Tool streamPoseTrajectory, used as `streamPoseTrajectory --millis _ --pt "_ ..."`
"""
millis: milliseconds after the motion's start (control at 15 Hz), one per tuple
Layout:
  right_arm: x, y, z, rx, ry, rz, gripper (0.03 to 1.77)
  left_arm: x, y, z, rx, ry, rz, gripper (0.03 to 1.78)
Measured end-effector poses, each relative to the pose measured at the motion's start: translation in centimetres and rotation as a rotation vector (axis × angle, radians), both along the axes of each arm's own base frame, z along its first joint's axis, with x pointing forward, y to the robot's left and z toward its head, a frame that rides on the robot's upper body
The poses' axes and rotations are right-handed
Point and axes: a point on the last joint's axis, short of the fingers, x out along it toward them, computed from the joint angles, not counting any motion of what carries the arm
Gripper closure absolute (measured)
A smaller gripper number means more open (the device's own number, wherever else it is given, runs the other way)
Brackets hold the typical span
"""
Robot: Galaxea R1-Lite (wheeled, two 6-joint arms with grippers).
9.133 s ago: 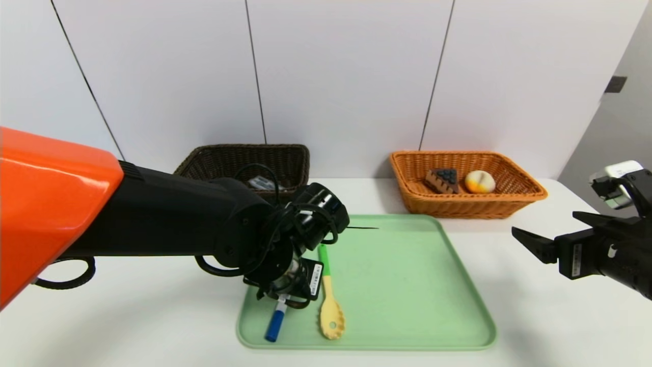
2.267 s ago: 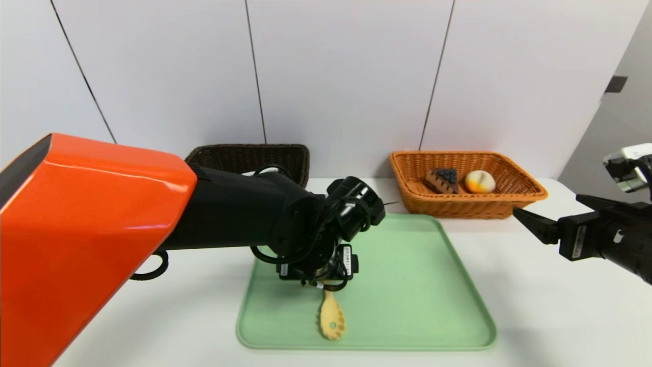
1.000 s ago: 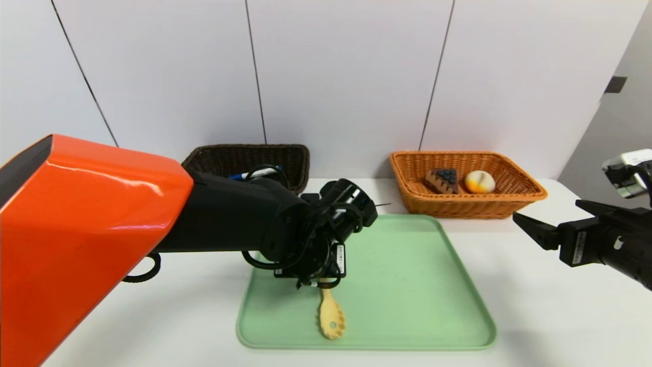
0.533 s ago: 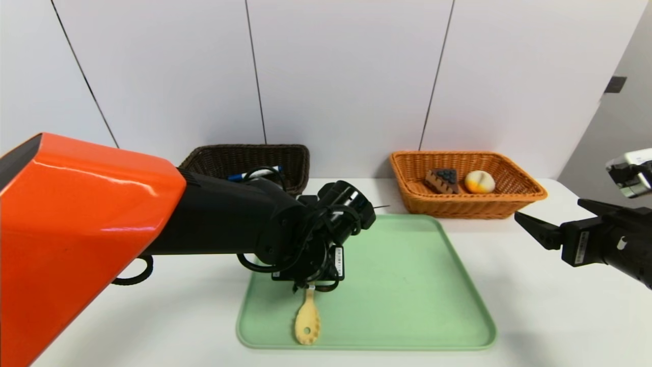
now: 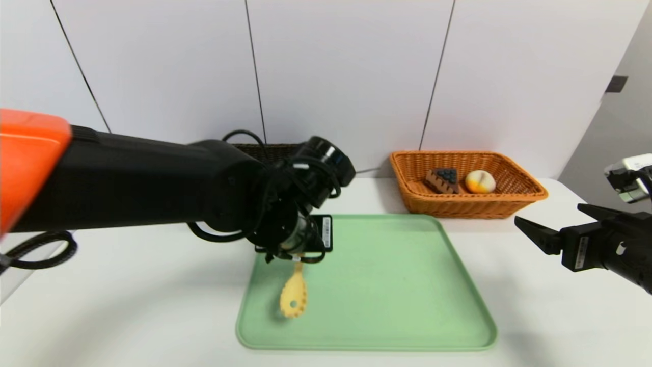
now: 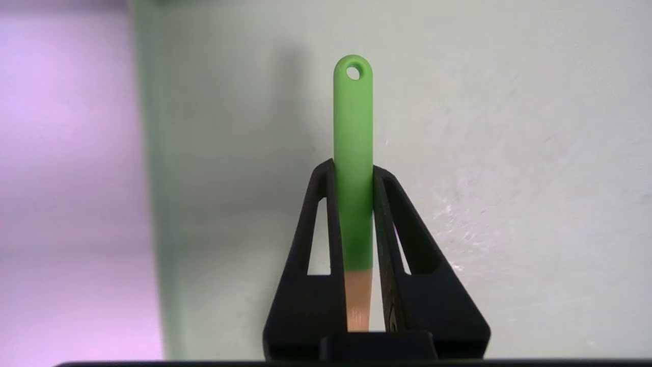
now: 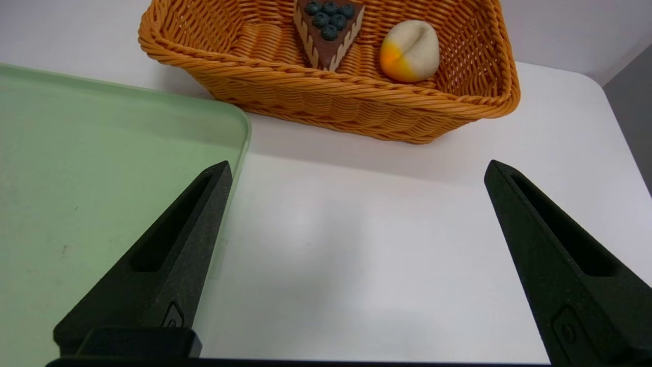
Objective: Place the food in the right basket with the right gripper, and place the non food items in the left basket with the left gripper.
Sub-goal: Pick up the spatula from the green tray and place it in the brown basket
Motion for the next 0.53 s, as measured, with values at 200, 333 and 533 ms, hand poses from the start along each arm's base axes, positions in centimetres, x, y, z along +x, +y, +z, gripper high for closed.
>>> streamPoseTrajectory --millis 200,333,533 --pt "0.0 0.0 -0.1 -0.001 0.004 0.001 0.09 0.1 2.6 5.9 -0.060 -0.137 -0.007 1.57" --pt "-0.1 0.0 -0.2 -0.001 0.009 0.004 0.09 0.5 4.9 9.3 -0.090 -0.209 0.029 1.57" --pt "-0.2 0.1 -0.3 -0.002 0.010 0.007 0.09 2.8 8.8 12.1 -0.058 -0.334 0.091 1.57"
